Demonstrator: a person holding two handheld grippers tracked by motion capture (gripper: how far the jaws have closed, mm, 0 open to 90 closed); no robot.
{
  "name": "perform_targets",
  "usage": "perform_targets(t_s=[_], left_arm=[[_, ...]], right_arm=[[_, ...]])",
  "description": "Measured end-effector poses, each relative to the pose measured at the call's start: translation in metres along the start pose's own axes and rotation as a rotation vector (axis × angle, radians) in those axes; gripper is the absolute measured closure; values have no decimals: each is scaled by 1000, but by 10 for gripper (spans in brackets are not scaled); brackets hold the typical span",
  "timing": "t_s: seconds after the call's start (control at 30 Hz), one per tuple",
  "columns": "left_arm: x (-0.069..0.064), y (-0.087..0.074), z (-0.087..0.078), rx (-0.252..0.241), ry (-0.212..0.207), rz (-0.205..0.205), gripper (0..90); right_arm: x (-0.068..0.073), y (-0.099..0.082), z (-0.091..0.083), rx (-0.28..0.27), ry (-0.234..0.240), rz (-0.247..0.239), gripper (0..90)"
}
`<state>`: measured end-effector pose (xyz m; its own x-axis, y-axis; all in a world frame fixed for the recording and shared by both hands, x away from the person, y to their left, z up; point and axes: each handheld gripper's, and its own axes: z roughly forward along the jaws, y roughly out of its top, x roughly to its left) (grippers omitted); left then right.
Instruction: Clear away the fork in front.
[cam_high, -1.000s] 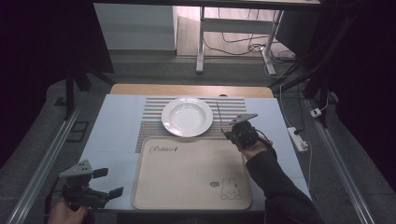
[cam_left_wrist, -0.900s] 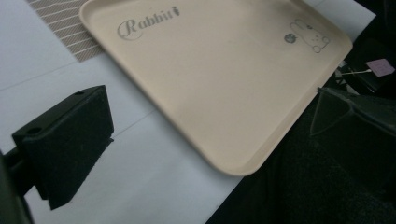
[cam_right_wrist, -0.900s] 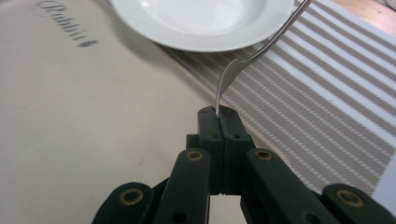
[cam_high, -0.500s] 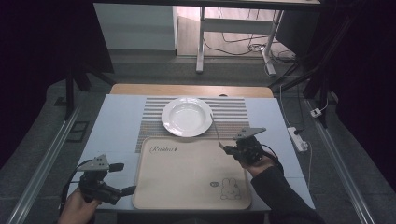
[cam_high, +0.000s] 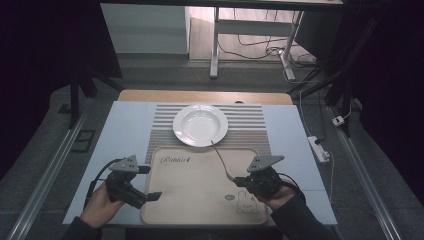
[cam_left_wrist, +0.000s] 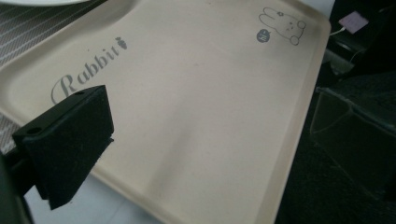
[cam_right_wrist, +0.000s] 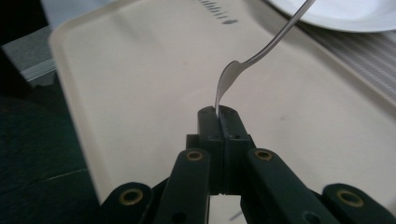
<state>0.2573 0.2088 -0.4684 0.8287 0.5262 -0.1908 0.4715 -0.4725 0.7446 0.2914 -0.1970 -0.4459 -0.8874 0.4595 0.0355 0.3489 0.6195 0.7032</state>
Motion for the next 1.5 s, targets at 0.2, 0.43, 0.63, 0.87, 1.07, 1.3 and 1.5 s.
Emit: perform_targets(t_s=[0.2,0.43,0.63,0.87,1.07,1.3,1.5], left_arm=[[6,19,16,43,24,89,0],[13,32,29,63,-27,139,0],[14,45,44,92,-61,200,0],[12,62,64,150,-99,301,0],[8,72,84,220,-165,382,5],[1,75,99,306,-210,482,170],[0,74,97,331,-251,565,345]], right_arm=[[17,-2,2,7,71,-21,900],[35,0,5,16,145,-78,900],[44,2,8,20,185,-109,900],[51,6,10,29,219,-149,900],[55,9,13,43,242,-167,900],[60,13,12,40,271,-202,900],[61,12,13,49,286,-212,900]])
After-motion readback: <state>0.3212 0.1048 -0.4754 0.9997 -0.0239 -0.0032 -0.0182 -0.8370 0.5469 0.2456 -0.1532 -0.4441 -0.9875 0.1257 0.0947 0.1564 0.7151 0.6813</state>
